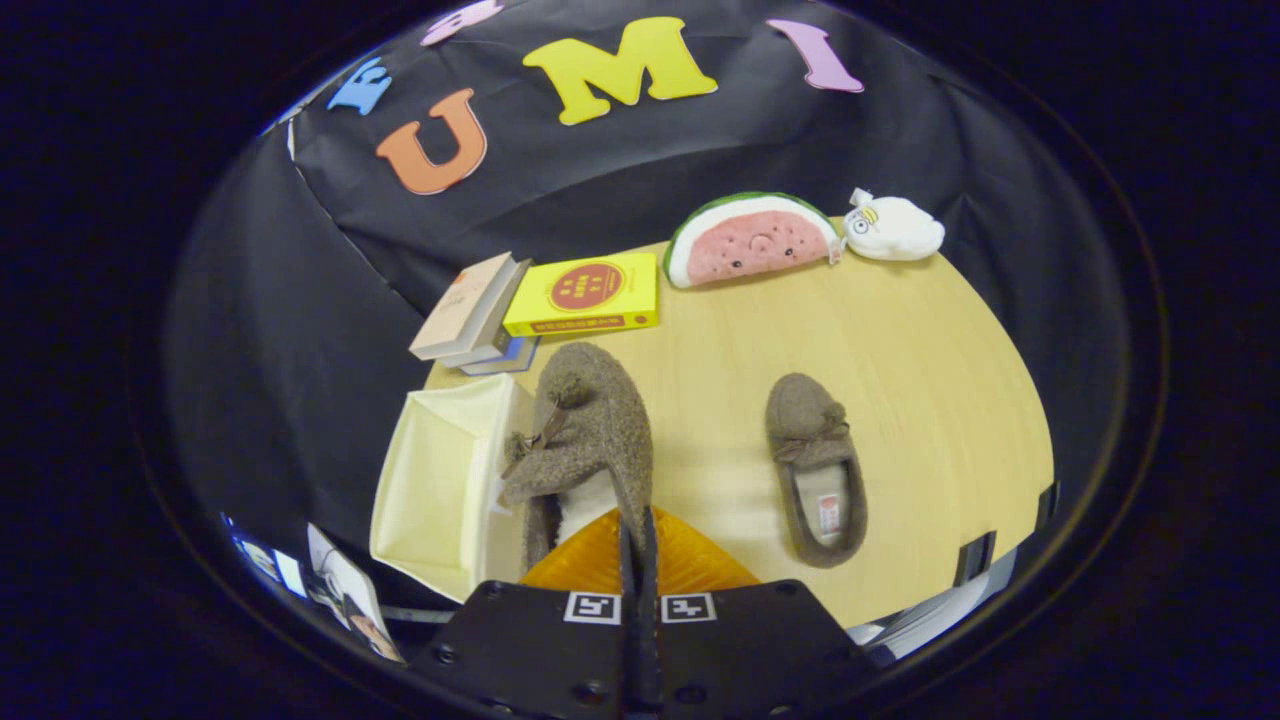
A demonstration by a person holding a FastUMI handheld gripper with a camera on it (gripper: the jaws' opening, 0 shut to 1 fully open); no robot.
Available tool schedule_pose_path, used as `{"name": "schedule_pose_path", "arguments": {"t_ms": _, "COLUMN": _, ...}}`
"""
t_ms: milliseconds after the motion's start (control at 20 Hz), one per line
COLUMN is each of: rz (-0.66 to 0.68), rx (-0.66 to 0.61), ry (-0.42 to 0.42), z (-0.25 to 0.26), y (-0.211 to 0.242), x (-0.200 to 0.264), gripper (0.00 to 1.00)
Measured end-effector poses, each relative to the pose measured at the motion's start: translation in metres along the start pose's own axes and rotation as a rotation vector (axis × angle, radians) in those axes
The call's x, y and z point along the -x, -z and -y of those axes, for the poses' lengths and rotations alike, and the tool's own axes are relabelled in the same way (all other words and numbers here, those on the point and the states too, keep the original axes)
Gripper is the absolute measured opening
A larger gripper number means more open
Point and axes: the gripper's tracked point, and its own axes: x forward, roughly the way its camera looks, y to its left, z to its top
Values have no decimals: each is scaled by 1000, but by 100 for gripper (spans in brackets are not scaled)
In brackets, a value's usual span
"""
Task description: Open the storage box then place both shoes into the box .Put the left shoe in first, then the right shoe, with the right side of both shoes facing outward in a uniform manner.
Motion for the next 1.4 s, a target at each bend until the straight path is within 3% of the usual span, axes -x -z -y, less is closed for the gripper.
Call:
{"name": "schedule_pose_path", "arguments": {"t_ms": 250, "rz": 6, "rx": 8, "ry": -59, "z": -73, "y": 7, "x": -5, "gripper": 0}}
{"name": "schedule_pose_path", "arguments": {"t_ms": 550, "rz": -74, "rx": 51, "ry": -36, "z": -146, "y": 45, "x": -69, "gripper": 0}}
{"name": "schedule_pose_path", "arguments": {"t_ms": 1050, "rz": -196, "rx": 39, "ry": 114, "z": -193, "y": 108, "x": -191, "gripper": 0}}
{"name": "schedule_pose_path", "arguments": {"t_ms": 1250, "rz": -201, "rx": 80, "ry": 150, "z": -199, "y": 115, "x": -200, "gripper": 0}}
{"name": "schedule_pose_path", "arguments": {"t_ms": 1400, "rz": -198, "rx": 84, "ry": 125, "z": -200, "y": 112, "x": -199, "gripper": 9}}
